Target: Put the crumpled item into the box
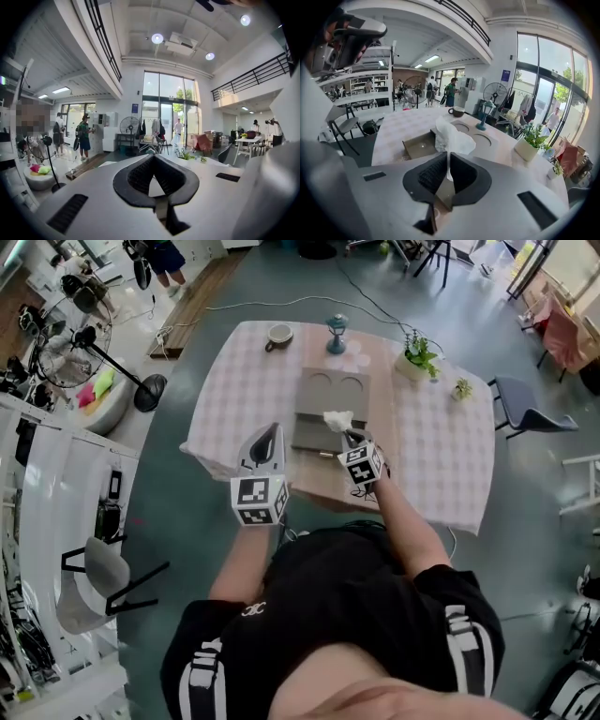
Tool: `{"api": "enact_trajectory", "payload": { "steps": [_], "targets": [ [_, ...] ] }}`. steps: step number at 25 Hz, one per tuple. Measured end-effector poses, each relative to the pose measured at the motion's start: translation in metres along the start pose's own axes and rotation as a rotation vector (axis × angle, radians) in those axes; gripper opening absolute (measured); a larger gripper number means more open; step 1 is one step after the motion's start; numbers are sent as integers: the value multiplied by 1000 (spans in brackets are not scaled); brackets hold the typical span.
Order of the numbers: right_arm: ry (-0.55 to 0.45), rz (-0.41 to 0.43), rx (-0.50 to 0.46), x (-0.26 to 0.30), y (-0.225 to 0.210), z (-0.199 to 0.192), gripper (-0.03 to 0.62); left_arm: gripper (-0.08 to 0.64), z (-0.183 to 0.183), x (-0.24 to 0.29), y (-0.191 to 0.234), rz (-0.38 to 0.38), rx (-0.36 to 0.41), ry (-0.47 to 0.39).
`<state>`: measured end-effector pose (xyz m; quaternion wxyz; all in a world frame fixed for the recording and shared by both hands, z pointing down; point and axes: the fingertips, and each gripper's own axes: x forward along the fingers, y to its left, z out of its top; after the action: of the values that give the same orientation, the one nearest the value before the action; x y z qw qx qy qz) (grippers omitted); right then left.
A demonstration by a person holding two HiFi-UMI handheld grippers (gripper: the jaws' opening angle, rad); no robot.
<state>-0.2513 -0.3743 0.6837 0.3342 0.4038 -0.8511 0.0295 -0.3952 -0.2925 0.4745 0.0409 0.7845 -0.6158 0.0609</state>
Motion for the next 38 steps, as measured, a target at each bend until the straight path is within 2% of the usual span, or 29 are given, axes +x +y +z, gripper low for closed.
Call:
{"api": "enact_trajectory", "payload": {
  "steps": [8, 14, 17, 19, 23, 28, 33, 38],
  "targets": [
    [163, 14, -3, 19, 1, -40, 23, -10, -6, 2, -1, 8, -9, 18],
    [198, 57, 20, 23, 4, -46, 31, -11, -6, 1, -8, 2, -9, 22],
    [224, 118, 98, 21, 11, -58, 105, -10, -4, 1, -12, 3, -8, 17],
    [220, 153, 141, 18, 15, -61, 128, -10, -3, 2, -13, 5, -8, 14],
    [48, 163, 144, 4, 8, -27, 130, -11, -4, 5, -20, 4, -10, 7],
    [-217, 96, 207, -38, -25, 31, 129, -9, -2, 11, -33, -8, -13, 2],
    [-418, -27, 222, -94, -67, 84, 126, -11, 3, 19, -44, -9, -13, -13],
    [-562, -181, 241, -153, -107, 120, 98, -9, 8, 27, -56, -22, -13, -21]
  ]
}}
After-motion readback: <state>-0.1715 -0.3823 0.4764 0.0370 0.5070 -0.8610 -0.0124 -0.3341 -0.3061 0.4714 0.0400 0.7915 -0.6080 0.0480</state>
